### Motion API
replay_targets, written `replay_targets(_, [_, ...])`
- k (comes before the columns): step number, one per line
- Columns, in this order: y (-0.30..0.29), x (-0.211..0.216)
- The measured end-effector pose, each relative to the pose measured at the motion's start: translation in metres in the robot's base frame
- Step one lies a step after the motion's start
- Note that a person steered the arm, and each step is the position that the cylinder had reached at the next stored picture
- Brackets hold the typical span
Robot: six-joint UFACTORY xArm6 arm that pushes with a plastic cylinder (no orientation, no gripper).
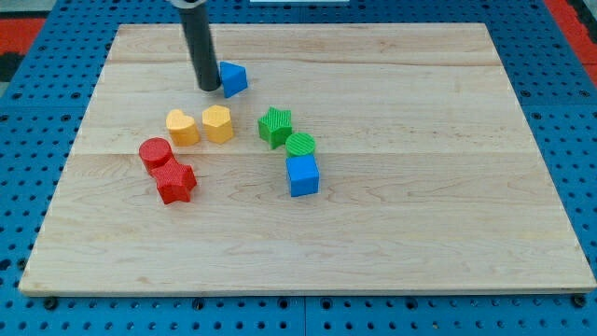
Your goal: Push the blue triangle closer to the green star
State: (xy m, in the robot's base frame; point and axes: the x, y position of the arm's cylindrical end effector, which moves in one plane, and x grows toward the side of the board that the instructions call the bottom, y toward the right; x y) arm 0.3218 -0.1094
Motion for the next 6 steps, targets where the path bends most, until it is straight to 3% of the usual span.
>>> replay_targets(3, [0.029, -0.047])
replay_targets(4, [0.103, -0.008])
replay_targets(5, [0.121, 0.01])
replay_targets(6, [0.077, -0.021])
